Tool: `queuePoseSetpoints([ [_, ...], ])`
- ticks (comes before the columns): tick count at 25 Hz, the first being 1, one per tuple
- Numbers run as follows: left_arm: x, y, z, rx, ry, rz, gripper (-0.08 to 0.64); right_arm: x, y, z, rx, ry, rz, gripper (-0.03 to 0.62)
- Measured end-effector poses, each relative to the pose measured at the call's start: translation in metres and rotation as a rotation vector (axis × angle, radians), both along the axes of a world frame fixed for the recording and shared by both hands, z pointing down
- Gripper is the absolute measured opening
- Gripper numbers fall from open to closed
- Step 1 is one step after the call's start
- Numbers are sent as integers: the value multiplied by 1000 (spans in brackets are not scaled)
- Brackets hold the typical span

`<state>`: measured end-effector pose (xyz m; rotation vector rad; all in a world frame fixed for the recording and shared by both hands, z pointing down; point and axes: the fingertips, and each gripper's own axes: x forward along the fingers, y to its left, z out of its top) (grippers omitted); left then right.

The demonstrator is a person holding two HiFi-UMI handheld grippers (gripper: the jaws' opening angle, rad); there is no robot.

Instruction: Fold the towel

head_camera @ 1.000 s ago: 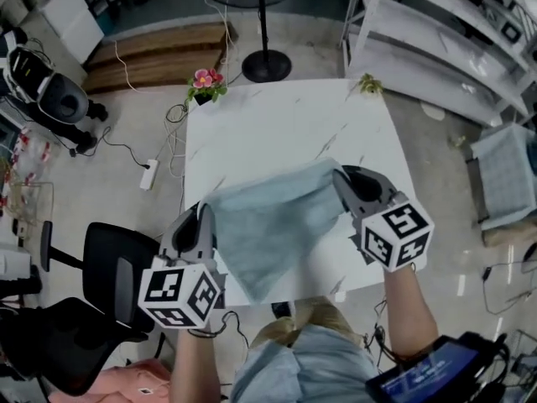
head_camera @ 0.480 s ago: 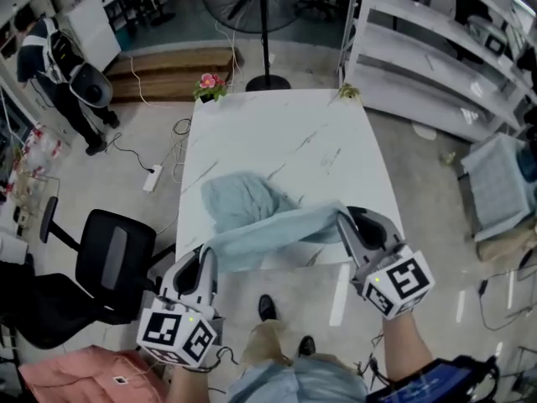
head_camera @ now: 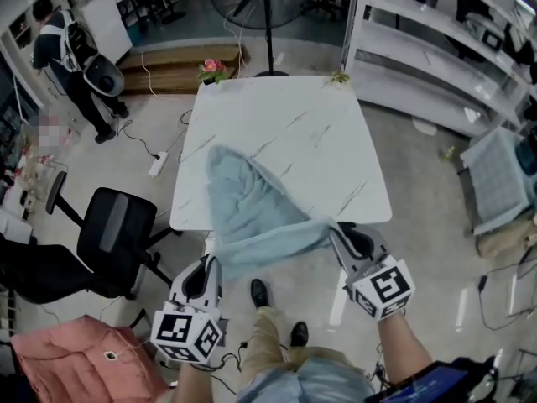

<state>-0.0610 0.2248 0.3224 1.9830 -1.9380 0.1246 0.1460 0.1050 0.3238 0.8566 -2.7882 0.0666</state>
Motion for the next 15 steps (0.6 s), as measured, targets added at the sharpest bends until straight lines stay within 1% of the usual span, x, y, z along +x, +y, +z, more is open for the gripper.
queuePoseSetpoints([
  [7, 25, 20, 34, -56, -13, 9, 23, 8, 23, 30, -2, 30, -38, 58],
  [13, 32, 25, 53, -103, -20, 4, 23, 10, 30, 50, -16, 60, -52, 58],
  [14, 33, 25, 56, -116, -19, 8, 25, 10, 31, 53, -26, 65, -63, 67],
  [15, 34, 25, 59, -129, -18, 17, 30, 10, 33, 56, -40, 72, -79, 104],
])
